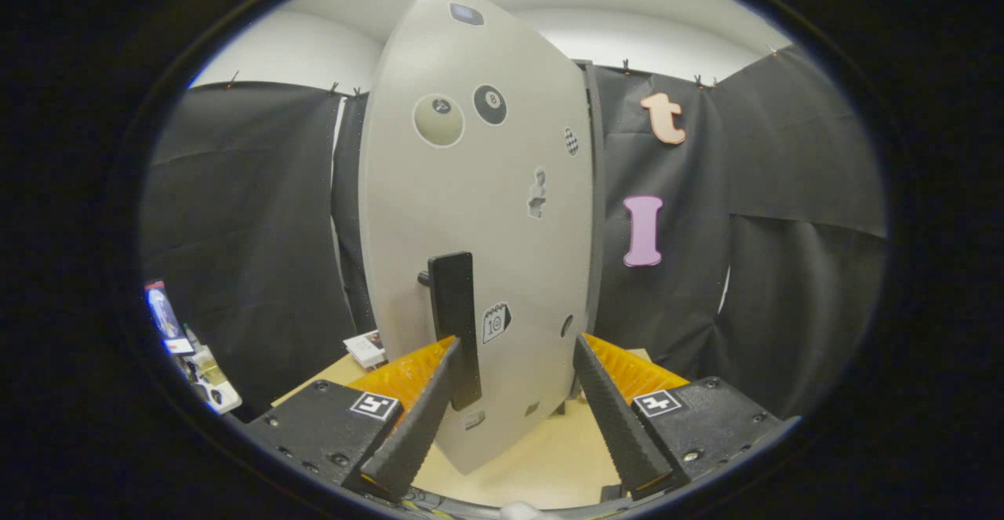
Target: Open the shoe cabinet door, grab the shoes and put them into the shoe cabinet, then close the shoe cabinet door.
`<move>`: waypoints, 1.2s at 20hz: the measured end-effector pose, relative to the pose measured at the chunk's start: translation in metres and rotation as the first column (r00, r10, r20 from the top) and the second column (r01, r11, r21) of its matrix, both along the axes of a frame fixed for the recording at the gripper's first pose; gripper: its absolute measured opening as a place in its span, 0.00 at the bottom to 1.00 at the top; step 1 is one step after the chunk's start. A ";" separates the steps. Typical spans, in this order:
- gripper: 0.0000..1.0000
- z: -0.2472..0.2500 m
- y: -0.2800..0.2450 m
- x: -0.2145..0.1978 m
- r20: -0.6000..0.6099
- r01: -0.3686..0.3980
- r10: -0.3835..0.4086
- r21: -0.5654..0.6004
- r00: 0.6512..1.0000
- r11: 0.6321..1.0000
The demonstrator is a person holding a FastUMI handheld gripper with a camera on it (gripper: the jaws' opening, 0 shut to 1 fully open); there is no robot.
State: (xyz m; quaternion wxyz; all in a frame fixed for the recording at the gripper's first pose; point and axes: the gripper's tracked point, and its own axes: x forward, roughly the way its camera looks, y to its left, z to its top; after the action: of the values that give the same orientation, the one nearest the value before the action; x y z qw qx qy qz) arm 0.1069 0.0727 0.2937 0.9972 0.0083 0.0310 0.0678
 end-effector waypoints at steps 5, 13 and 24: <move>0.98 0.007 0.028 0.000 0.024 -0.024 0.024 -0.001 0.999 1.000; 0.97 0.006 0.041 -0.009 0.021 -0.011 0.011 -0.015 1.000 1.000; 0.97 0.036 0.036 -0.062 0.089 0.079 -0.079 -0.001 0.993 0.997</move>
State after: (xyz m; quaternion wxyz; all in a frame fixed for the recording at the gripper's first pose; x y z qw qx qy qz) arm 0.0447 0.1087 0.3296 0.9995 0.0040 -0.0136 0.0286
